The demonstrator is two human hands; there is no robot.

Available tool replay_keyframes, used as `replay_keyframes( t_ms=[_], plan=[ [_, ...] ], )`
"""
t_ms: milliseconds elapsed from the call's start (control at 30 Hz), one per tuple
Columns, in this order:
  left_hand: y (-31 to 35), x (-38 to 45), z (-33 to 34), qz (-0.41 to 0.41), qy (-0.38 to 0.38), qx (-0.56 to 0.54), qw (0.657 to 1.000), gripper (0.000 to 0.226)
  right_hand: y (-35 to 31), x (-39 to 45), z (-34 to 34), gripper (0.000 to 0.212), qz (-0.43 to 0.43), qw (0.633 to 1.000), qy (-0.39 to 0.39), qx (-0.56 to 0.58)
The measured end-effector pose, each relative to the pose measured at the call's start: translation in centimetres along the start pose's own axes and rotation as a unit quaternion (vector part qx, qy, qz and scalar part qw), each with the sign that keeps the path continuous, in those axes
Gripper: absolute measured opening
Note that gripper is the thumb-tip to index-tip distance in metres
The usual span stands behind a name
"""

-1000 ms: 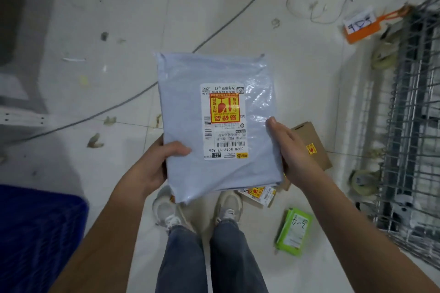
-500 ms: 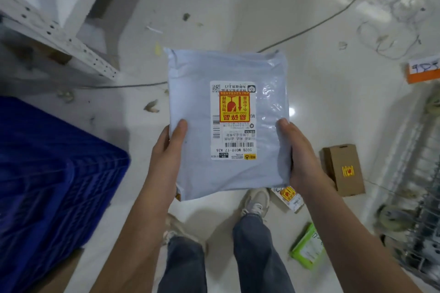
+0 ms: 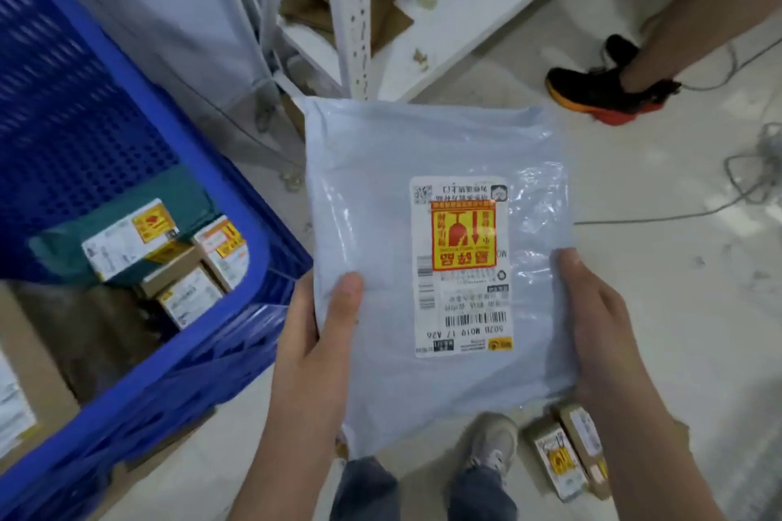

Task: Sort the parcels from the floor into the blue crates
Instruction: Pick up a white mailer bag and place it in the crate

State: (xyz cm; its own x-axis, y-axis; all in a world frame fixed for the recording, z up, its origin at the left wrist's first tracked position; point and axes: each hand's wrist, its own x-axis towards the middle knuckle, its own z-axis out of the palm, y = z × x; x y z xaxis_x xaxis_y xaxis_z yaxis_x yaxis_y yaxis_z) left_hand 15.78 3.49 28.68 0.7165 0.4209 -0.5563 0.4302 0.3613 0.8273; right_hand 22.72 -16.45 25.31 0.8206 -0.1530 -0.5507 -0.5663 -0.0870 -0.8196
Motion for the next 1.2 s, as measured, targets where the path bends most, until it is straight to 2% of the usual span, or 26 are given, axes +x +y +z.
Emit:
replay_keyframes(
  t_ms=[167,233,300,467,533,633,700,867,1000,1067,1200],
  plan=[
    [8.8,-3.2,-6.0,0.061,0.119,0.046,0.990,0.026,-7.1,-4.4,6.8,0.047,-0.081,0.995,-0.044,-0.041],
    [11.2,-3.0,-8.6,0.082,0.152,0.015,0.985,0.034,-9.0,-5.6,10.2,0.056,-0.121,0.989,-0.066,-0.047],
    [12.2,-1.6,-11.6,0.068,0.167,-0.031,0.983,0.038,-10.4,-6.3,14.2,0.057,-0.164,0.979,-0.101,-0.064],
    [12.1,3.7,-19.4,0.028,0.287,-0.024,0.957,0.033,-11.2,-5.9,24.4,0.047,-0.226,0.944,-0.219,-0.100],
    [12.1,5.0,-22.5,0.028,0.287,-0.013,0.957,0.030,-11.2,-5.5,27.9,0.038,-0.213,0.926,-0.287,-0.118],
    [12.3,6.5,-26.6,0.008,0.291,0.061,0.955,0.026,-11.6,-4.7,32.6,0.015,-0.178,0.898,-0.381,-0.132],
    [12.4,7.7,-28.5,-0.007,0.302,0.083,0.950,0.023,-11.9,-4.0,35.5,0.014,-0.170,0.883,-0.410,-0.155],
    [12.3,12.8,-32.0,-0.037,0.322,0.085,0.942,0.022,-10.8,-2.1,43.4,0.025,-0.135,0.882,-0.413,-0.180],
    [12.4,19.1,-36.3,-0.005,0.337,0.076,0.939,0.021,-8.8,0.3,50.7,0.030,-0.153,0.882,-0.388,-0.221],
    [12.7,21.9,-38.0,0.009,0.316,0.052,0.947,0.018,-8.1,1.8,53.7,0.032,-0.160,0.885,-0.365,-0.241],
    [12.8,27.4,-40.2,0.032,0.216,-0.012,0.976,0.025,-7.6,5.4,58.3,0.030,-0.157,0.912,-0.292,-0.241]
  ],
)
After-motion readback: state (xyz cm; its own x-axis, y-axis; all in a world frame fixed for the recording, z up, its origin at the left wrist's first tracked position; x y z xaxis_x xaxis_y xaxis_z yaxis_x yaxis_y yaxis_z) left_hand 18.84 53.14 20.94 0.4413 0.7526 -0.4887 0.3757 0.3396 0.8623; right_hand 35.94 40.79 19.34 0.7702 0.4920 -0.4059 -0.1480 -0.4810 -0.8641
